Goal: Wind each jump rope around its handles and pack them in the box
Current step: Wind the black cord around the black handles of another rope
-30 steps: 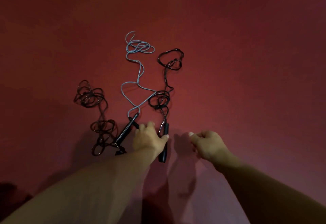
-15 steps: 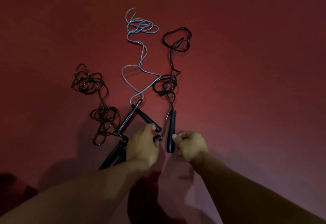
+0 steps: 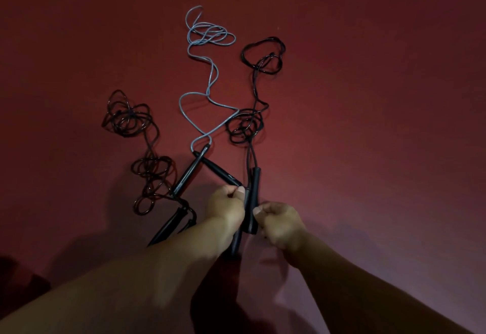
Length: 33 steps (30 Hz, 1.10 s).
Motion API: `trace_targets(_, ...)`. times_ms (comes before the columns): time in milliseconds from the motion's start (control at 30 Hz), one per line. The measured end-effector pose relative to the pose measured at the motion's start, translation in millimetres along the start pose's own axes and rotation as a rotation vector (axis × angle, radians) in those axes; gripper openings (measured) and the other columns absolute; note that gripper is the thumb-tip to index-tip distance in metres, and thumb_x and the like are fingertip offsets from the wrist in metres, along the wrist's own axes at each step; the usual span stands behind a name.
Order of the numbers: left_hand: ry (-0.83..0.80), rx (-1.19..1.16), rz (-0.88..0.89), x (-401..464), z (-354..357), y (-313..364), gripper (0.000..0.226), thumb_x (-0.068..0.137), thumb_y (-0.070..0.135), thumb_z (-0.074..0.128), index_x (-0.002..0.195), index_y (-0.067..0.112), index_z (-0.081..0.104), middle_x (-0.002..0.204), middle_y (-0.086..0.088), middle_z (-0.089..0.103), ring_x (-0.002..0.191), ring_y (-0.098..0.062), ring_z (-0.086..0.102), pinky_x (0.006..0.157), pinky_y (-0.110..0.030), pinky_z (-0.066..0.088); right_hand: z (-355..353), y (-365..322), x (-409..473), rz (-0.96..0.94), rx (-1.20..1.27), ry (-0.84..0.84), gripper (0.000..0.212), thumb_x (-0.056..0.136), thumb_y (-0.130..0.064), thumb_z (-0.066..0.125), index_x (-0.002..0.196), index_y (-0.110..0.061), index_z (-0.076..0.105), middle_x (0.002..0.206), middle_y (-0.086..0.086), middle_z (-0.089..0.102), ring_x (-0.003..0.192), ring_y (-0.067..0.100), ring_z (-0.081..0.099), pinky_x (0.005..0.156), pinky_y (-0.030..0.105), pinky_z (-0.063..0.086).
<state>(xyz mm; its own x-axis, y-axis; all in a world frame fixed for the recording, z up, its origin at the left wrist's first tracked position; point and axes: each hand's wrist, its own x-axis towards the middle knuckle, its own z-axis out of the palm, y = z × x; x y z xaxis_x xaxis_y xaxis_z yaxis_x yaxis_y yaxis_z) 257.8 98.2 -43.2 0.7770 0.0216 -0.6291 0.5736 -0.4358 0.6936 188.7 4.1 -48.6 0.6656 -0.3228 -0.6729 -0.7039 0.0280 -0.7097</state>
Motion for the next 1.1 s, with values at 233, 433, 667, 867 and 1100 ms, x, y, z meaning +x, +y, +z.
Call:
trace_targets(233, -0.094, 0.031, -0.074, -16.0, 8.1, 2.0, 0.048, 0.097, 0.048, 0.052, 0.094, 0.002, 0.068, 0.081, -0.008, 0.068, 0.075, -0.024, 0.065, 0.077, -0.038, 0.056, -17.9, 2.3, -28.0, 0.013, 0.132, -0.098, 0.026, 0.098, -0.009, 0.052, 0.073, -0.012, 0.059, 0.049, -0.007, 0.051, 0.037, -0.002, 0.041, 0.04, 0.014, 0.035)
trace_targets(433, -0.17, 0.022, -0.107, -48.7, 10.9, 19.0, 0.055, 0.095, 0.058, 0.046, 0.097, 0.009, 0.071, 0.096, -0.013, 0.075, 0.085, -0.031, 0.073, 0.062, -0.031, 0.056, -36.8, 9.5, -62.1, 0.054, 0.118, -0.149, 0.024, 0.099, -0.017, 0.05, 0.078, -0.016, 0.061, 0.06, 0.0, 0.051, 0.048, 0.006, 0.041, 0.042, 0.017, 0.03)
trace_targets(667, -0.345, 0.219, 0.238, -121.5, 4.8, 113.4, 0.044, 0.081, 0.053, 0.071, 0.089, 0.009, 0.071, 0.087, -0.007, 0.074, 0.082, -0.024, 0.07, 0.079, -0.035, 0.056, -77.8, -49.8, -115.4, 0.026, 0.349, -0.069, 0.011, 0.096, -0.021, 0.06, 0.088, -0.018, 0.067, 0.079, 0.004, 0.061, 0.063, 0.012, 0.051, 0.054, 0.023, 0.04)
trace_targets(867, -0.338, 0.205, 0.413, -199.6, -25.2, 203.2, 0.016, 0.093, 0.017, 0.062, 0.077, 0.013, 0.066, 0.069, -0.001, 0.067, 0.07, -0.023, 0.063, 0.074, -0.033, 0.052, -132.2, -130.8, -197.8, -0.176, 0.507, 0.082, 0.01, 0.093, -0.023, 0.065, 0.088, -0.016, 0.069, 0.079, -0.003, 0.068, 0.061, 0.01, 0.051, 0.056, 0.025, 0.044)
trace_targets(1100, -0.544, 0.064, 0.541, -323.1, -56.6, 235.2, 0.009, 0.098, 0.013, 0.055, 0.101, 0.007, 0.062, 0.084, -0.007, 0.069, 0.067, -0.021, 0.066, 0.066, -0.034, 0.058, -183.2, -181.6, -309.1, -0.467, 0.549, 0.277, 0.008, 0.092, -0.025, 0.066, 0.09, -0.017, 0.066, 0.069, -0.002, 0.058, 0.055, 0.01, 0.046, 0.055, 0.026, 0.038)
